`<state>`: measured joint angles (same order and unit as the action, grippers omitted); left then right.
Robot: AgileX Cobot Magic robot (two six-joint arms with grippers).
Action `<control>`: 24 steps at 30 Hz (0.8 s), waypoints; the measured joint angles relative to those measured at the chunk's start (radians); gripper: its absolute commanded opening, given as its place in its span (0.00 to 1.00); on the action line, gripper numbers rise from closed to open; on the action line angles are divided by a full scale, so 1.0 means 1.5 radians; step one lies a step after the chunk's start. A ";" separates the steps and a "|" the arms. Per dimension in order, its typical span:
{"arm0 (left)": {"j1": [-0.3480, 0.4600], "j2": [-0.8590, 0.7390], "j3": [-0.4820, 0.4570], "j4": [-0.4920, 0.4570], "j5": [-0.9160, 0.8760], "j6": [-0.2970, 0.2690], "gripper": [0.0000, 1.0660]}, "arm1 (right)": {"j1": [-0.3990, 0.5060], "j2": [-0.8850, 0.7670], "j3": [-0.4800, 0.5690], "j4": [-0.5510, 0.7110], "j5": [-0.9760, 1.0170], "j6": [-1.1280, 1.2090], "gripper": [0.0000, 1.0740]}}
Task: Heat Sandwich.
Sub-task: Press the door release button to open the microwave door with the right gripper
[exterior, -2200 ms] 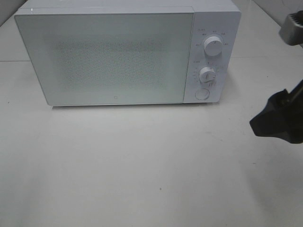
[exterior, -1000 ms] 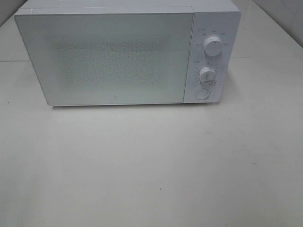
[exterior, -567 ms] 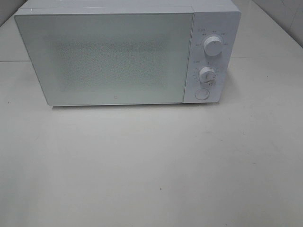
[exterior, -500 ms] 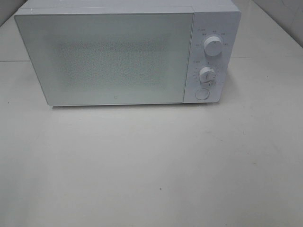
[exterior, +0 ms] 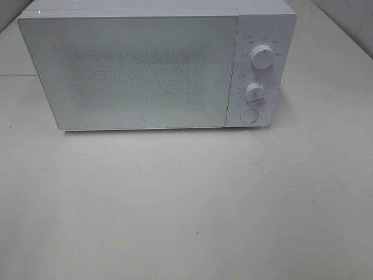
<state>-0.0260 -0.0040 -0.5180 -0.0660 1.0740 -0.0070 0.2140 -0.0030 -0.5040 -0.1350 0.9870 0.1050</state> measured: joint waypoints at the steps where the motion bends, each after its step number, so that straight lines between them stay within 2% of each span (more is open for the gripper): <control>1: 0.000 0.000 0.000 0.000 0.000 0.000 0.92 | 0.000 0.001 -0.005 0.003 -0.020 0.000 0.70; 5: 0.000 0.000 0.000 0.000 0.000 0.000 0.92 | 0.000 0.023 -0.008 0.007 -0.054 0.000 0.70; 14: 0.000 0.000 0.000 0.000 0.000 0.000 0.92 | 0.000 0.158 -0.009 0.008 -0.185 0.000 0.70; 24: 0.000 0.000 0.000 0.000 0.000 0.000 0.92 | 0.000 0.313 0.015 0.008 -0.419 0.000 0.70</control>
<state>-0.0260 -0.0040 -0.5180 -0.0660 1.0740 -0.0070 0.2140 0.4670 -0.4810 -0.1230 0.3580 0.1050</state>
